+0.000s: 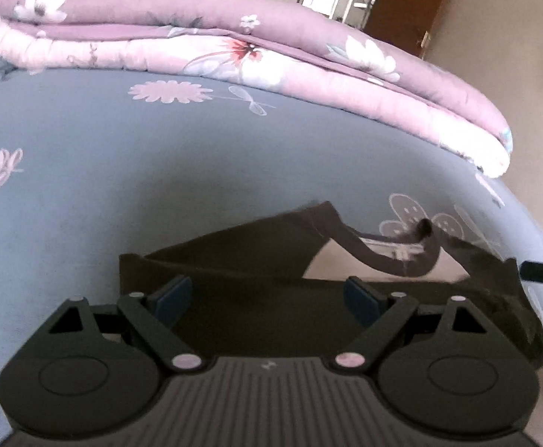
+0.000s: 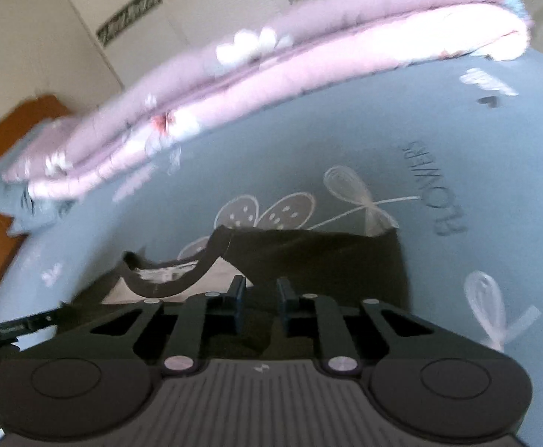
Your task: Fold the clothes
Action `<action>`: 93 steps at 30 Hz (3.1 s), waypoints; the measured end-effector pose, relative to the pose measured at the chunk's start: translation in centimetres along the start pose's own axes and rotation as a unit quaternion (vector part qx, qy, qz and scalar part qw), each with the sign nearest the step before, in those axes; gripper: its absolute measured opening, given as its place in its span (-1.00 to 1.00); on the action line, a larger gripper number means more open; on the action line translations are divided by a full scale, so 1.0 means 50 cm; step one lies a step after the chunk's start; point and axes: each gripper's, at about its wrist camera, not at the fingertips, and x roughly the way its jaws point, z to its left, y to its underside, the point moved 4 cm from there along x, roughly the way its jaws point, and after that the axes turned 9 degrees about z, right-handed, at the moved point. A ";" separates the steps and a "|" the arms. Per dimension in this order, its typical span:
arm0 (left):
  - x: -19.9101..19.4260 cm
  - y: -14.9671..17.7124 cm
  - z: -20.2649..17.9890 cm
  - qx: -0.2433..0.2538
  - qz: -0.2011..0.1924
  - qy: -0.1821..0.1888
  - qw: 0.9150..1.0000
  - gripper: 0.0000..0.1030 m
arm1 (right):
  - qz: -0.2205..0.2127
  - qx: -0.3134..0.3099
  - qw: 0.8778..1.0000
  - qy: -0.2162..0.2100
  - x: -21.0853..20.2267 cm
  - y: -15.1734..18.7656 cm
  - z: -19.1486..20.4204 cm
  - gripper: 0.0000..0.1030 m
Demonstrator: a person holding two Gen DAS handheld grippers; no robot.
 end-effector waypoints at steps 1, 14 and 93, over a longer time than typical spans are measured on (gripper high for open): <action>0.005 0.003 0.009 -0.008 0.001 0.000 1.000 0.71 | 0.010 -0.013 1.000 -0.003 0.020 -0.006 0.011 -0.58; 0.006 -0.017 0.076 -0.072 0.004 0.069 0.995 0.72 | 0.123 -0.197 0.962 -0.141 0.231 0.031 0.345 -0.56; -0.132 0.187 -0.150 0.095 0.034 0.056 0.993 0.73 | 0.033 0.022 0.998 -0.044 -0.034 0.180 0.078 0.07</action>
